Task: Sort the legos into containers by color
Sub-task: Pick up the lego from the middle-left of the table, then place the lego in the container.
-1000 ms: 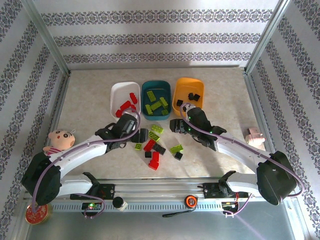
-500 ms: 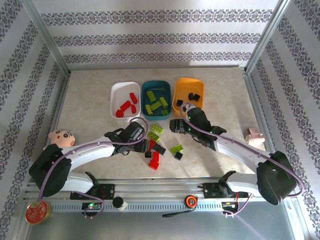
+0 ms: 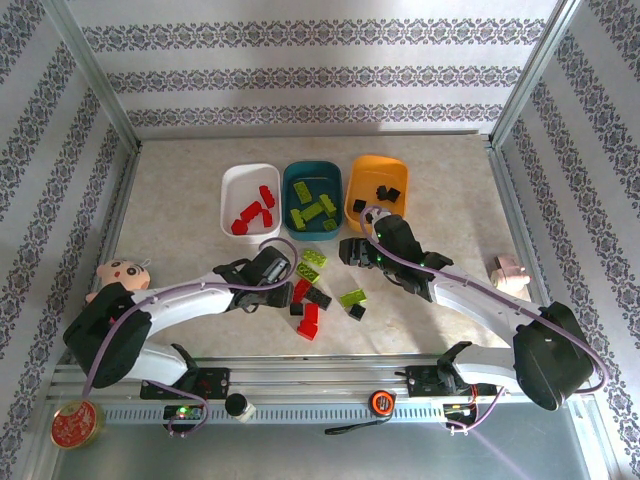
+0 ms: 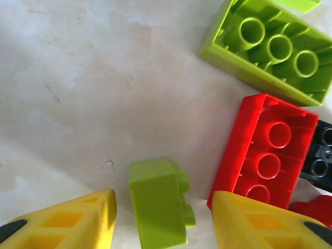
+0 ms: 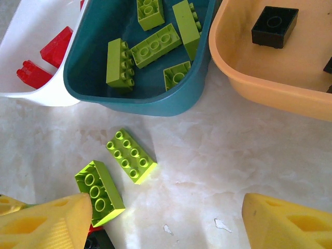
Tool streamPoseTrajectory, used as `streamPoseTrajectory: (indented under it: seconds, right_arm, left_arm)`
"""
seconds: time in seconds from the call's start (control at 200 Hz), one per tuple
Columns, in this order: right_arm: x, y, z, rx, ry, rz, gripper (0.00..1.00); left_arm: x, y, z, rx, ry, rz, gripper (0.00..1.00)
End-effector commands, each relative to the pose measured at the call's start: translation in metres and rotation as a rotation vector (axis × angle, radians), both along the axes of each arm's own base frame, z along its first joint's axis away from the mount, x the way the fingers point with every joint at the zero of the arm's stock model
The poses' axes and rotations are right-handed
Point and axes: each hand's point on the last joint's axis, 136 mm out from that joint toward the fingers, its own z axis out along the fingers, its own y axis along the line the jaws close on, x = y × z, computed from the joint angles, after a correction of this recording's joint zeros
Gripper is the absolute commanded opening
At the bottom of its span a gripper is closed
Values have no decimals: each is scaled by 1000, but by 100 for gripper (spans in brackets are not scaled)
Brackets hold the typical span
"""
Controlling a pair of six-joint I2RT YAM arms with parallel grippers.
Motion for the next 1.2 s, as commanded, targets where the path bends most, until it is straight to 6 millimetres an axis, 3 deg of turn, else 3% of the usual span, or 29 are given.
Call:
streamPoseTrajectory:
  seconds: [0.0, 0.27, 0.53, 0.82, 1.054, 1.199]
  right_arm:
    - [0, -6, 2, 5, -2, -13, 77]
    - [0, -6, 1, 3, 1, -17, 77]
    - [-1, -8, -2, 1, 4, -22, 77]
    - [-6, -15, -6, -6, 5, -37, 77]
    - [-14, -21, -18, -15, 30, -43, 77]
    - [-20, -23, -25, -20, 50, -35, 77]
  left_arm:
    - [-8, 13, -16, 68, 46, 5, 51]
    - [-3, 9, -12, 52, 19, 5, 40]
    - [25, -4, 34, -15, -88, 3, 26]
    - [113, -44, 116, -128, -275, -1, 24]
    - [203, -66, 112, -187, -278, 66, 26]
    - [240, -86, 99, -182, -257, 61, 36]
